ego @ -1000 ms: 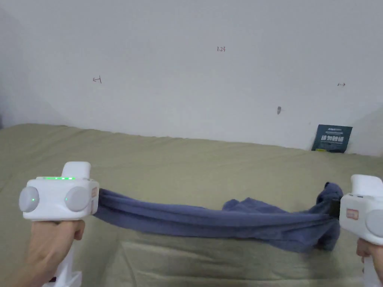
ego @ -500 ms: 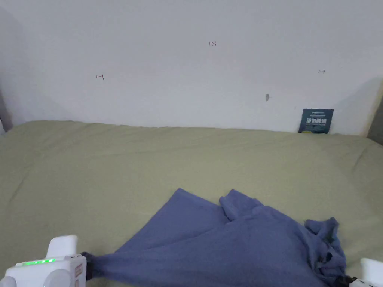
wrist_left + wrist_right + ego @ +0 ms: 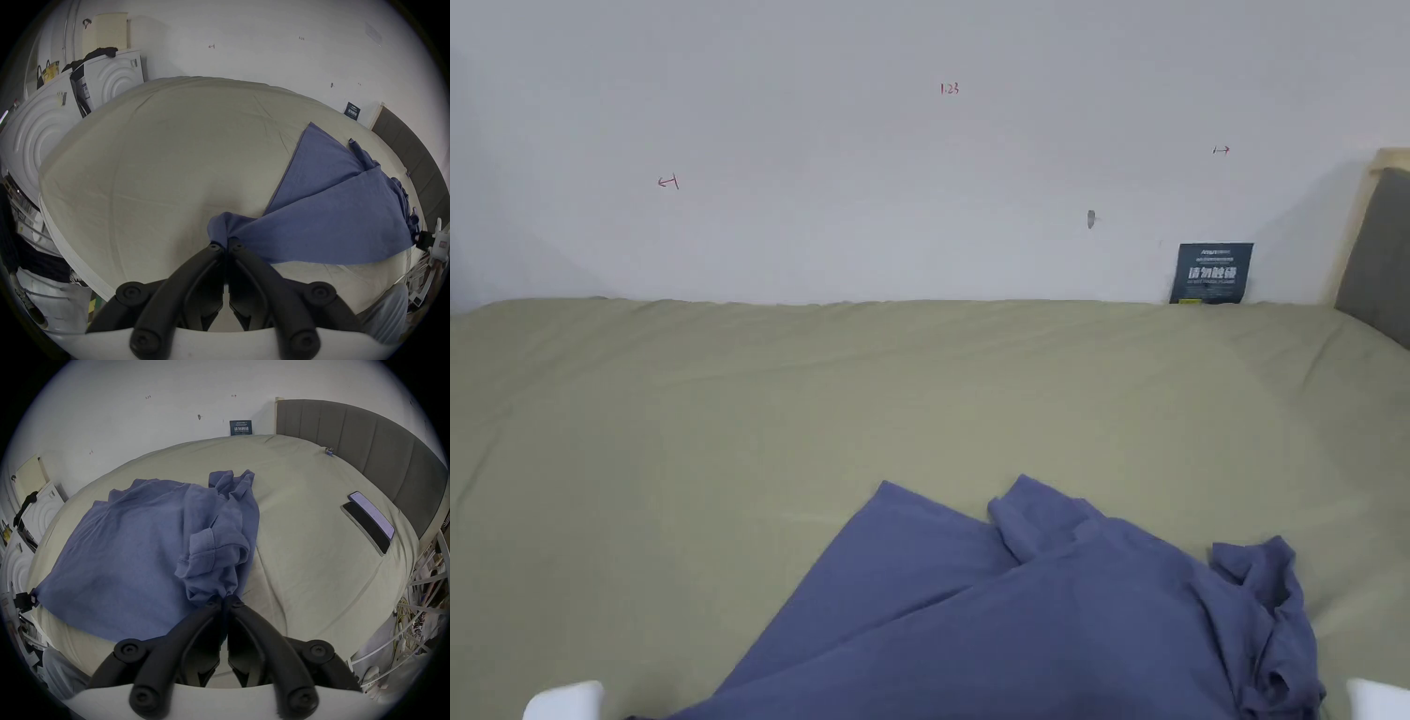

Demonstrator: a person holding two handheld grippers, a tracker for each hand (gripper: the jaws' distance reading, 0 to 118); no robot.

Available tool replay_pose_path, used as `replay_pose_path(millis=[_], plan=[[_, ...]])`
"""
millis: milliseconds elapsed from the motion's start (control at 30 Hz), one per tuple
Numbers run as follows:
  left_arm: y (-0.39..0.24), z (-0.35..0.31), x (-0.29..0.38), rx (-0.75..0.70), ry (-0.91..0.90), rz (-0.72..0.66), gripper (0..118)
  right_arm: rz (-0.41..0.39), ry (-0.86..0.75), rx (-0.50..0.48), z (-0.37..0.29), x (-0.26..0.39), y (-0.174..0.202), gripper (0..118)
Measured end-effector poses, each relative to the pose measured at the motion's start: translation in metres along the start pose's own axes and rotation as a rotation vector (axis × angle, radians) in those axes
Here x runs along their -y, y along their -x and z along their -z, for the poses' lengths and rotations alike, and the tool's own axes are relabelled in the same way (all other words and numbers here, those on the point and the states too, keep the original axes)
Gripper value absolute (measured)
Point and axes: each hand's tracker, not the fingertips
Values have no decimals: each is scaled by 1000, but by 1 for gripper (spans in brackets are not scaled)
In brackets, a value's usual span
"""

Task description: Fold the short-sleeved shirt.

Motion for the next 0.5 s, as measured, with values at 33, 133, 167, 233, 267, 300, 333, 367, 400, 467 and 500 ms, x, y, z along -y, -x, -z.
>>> replay_pose_path(millis=[33, 133, 167, 233, 267, 300, 333, 367, 400, 467, 500], plan=[[0, -2, 1, 5, -15, 3, 10, 14, -6, 21, -1, -1, 0, 63], [0, -9, 2, 43, -90, 47, 64, 65, -26, 64, -11, -2, -5, 111], [-2, -9, 2, 27, -82, 46, 108, 90, -82, 60, -22, -2, -5, 116], [-15, -9, -12, 22, -143, 36, 116, 78, -110, 45, -40, -3, -1, 116], [-21, -9, -20, 24, -132, 32, 116, 64, -124, 35, -48, -3, 2, 116], [-16, -24, -14, 24, -134, 31, 116, 54, -146, 25, -57, -2, 7, 116], [-13, -36, -10, 26, -144, 31, 116, 40, -173, 9, -66, 0, 11, 116], [-16, -43, -12, 36, -147, 36, 116, 29, -187, -13, -78, 2, 18, 116], [-20, -51, -14, 51, -149, 43, 115, 21, -216, -49, -89, 6, 23, 114], [-14, -70, -2, 108, -162, 62, 95, 7, -268, -105, -109, 16, 34, 83], [-16, -76, 1, 115, -165, 93, 38, -13, -293, -106, -118, 22, 41, 22]])
